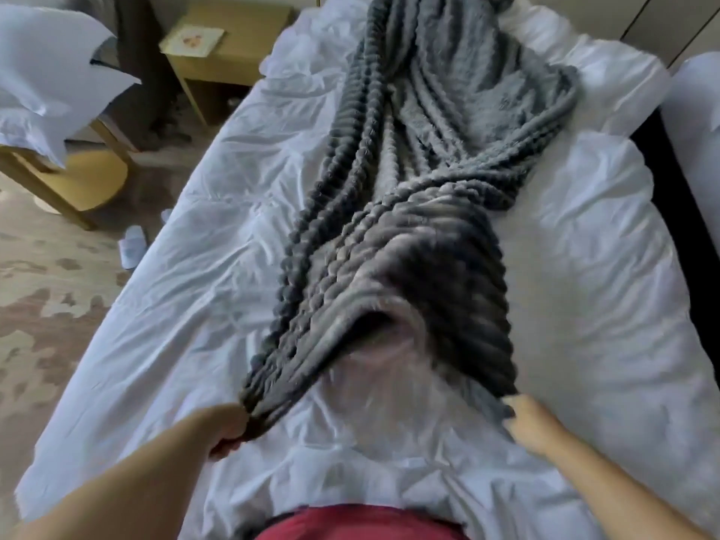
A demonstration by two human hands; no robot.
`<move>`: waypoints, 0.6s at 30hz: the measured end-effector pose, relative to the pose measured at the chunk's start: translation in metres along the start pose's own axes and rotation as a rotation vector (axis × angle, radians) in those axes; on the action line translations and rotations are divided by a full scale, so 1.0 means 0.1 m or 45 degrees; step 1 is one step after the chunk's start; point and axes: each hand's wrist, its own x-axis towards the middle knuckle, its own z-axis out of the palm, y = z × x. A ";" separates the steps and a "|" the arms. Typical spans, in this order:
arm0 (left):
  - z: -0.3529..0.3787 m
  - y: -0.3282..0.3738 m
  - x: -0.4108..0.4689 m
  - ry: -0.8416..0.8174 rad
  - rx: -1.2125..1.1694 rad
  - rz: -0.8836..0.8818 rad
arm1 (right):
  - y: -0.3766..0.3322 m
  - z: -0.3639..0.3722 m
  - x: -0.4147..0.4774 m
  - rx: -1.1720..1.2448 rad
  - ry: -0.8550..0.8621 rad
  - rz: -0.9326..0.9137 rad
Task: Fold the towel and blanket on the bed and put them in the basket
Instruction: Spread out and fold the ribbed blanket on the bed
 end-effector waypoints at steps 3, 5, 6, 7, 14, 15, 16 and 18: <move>0.21 -0.13 0.06 -0.090 0.333 0.042 | 0.24 0.70 -0.15 -0.428 -0.917 0.083; 0.19 0.03 0.09 0.066 0.188 0.111 | 0.17 0.75 -0.11 -0.475 -1.000 0.156; 0.17 0.15 0.11 0.185 0.119 0.150 | 0.09 0.71 -0.05 -0.353 -0.933 0.222; 0.12 0.31 0.13 0.335 0.085 0.222 | 0.01 0.62 0.06 -0.162 -0.764 0.288; 0.00 1.79 0.23 0.642 -0.172 0.969 | -0.37 -0.25 1.30 0.436 0.674 0.468; 0.09 1.96 0.29 0.541 -0.097 1.003 | -0.38 -0.22 1.44 0.422 0.536 0.534; 0.21 2.10 0.34 0.409 0.026 1.029 | -0.35 -0.11 1.59 0.431 0.384 0.575; 0.50 2.22 0.45 0.133 0.418 1.061 | -0.32 0.22 1.72 0.416 0.040 0.529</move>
